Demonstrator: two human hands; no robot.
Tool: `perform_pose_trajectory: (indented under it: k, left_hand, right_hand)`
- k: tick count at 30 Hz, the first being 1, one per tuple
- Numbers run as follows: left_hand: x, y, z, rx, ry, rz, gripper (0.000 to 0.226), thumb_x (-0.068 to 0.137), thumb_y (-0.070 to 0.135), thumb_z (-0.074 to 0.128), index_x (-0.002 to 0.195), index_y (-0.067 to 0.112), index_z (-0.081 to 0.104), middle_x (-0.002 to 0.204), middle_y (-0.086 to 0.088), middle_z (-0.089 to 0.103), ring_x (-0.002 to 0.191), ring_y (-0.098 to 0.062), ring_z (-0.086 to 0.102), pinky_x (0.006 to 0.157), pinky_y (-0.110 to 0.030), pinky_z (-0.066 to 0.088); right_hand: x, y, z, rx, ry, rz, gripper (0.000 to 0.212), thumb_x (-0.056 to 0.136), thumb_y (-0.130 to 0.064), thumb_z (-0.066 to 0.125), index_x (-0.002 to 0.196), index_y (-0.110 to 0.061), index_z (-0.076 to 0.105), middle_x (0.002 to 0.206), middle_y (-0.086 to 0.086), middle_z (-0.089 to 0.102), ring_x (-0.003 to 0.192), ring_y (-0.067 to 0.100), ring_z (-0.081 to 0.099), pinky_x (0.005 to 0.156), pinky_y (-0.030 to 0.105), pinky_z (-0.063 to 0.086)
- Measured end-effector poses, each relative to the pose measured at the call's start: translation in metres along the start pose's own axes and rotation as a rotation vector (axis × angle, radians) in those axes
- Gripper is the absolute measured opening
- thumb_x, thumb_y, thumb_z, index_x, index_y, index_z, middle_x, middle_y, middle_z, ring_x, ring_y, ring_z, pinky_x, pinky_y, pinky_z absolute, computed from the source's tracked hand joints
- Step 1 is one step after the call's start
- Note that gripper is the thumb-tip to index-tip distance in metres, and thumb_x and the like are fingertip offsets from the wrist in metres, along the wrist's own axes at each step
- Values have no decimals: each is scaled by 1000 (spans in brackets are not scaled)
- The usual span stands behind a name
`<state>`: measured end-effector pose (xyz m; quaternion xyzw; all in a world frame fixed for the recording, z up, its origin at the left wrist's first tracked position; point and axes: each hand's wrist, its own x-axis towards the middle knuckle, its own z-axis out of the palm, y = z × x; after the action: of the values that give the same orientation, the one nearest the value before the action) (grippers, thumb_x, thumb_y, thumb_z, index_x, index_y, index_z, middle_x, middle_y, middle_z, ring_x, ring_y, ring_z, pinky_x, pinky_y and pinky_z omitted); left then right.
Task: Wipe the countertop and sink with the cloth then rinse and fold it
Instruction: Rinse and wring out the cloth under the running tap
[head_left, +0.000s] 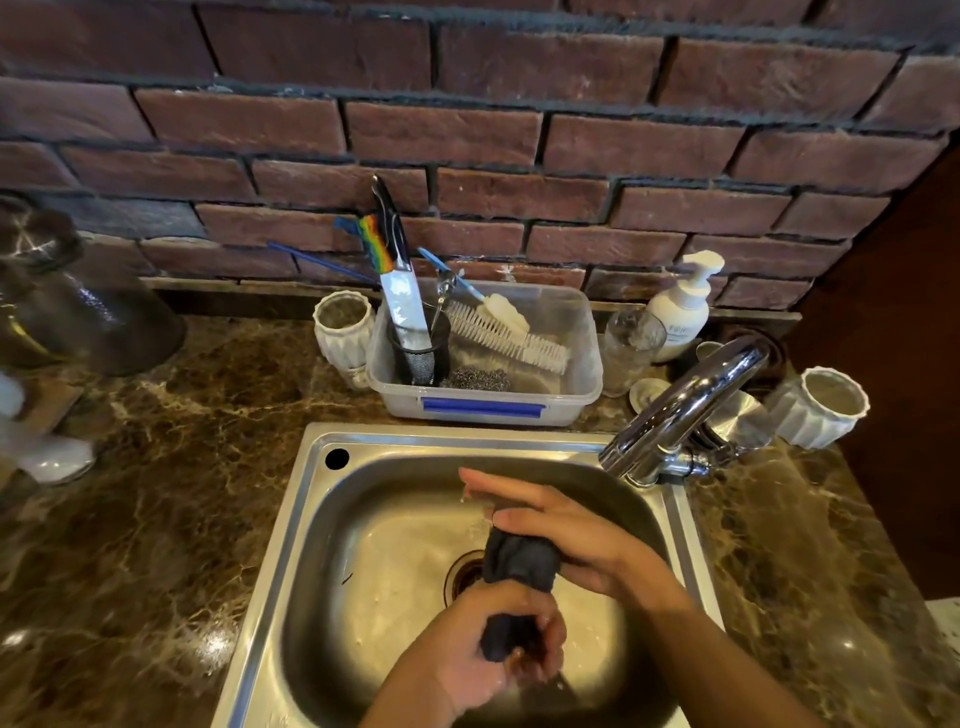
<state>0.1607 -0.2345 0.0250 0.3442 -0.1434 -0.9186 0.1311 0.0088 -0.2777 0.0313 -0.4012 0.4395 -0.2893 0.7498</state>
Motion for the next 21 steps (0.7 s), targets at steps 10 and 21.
perform_pose_trajectory:
  k: [10,21]
  left_hand:
    - [-36,34,20,-237,-144,44,29,67,-4,78,64,3,50,46,-7,42,30,-11,40,31,-16,22]
    - [2,28,-1,559,512,50,25,82,-3,50,61,12,51,49,-3,40,38,-11,29,39,-19,17]
  right_hand:
    - [-13,-58,39,1,-262,-239,40,76,-39,82,81,-5,62,91,19,66,101,39,64,91,51,47]
    - [26,-6,51,127,606,108,32,82,6,52,53,-7,46,48,7,35,46,20,36,61,34,48]
